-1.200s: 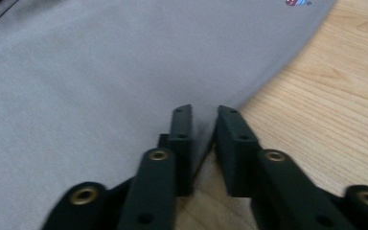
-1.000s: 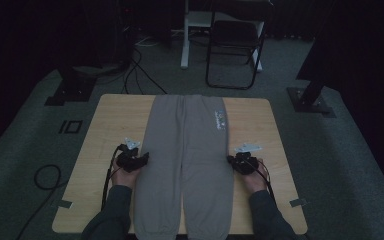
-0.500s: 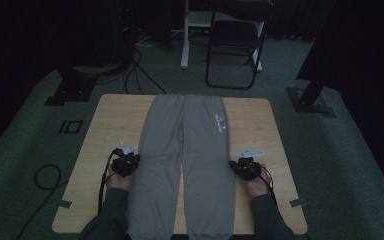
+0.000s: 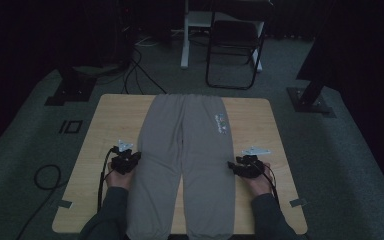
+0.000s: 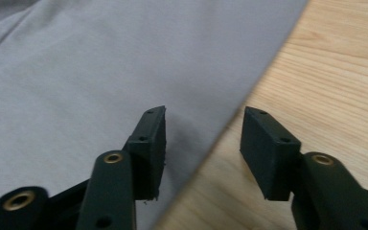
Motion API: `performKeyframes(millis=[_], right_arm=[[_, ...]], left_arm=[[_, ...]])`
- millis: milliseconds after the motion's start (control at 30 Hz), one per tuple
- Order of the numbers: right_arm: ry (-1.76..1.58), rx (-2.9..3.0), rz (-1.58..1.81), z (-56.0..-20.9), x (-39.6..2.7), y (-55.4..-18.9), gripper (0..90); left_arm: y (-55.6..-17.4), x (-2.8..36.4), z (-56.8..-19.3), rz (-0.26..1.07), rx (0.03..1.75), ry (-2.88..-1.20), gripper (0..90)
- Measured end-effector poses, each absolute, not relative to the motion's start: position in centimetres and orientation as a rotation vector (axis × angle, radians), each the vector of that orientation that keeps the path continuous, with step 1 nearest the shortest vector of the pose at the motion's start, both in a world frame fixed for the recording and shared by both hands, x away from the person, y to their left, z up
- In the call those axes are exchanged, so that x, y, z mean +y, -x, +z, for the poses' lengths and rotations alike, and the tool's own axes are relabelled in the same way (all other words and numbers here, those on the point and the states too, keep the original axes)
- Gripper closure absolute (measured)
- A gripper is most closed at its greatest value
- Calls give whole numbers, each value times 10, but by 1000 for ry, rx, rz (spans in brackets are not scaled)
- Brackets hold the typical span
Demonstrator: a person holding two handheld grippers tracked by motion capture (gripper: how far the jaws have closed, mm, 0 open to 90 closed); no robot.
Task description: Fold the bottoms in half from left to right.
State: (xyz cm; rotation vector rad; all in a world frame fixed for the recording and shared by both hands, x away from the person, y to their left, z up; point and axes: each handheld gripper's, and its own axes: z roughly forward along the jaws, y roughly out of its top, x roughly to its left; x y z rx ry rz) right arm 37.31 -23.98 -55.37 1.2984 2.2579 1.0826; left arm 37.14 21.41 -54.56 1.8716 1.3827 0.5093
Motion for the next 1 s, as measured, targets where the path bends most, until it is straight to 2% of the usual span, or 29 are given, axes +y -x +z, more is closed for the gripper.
performKeyframes(millis=[567,1000], right_arm=[[-1359,2180,1036,-555,-254,-378,446],[-1315,2178,1023,-557,-248,-376,440]], left_arm=[[-363,174,-512,475,1174,-1867,885],[-369,120,-481,435,1009,-1894,885]])
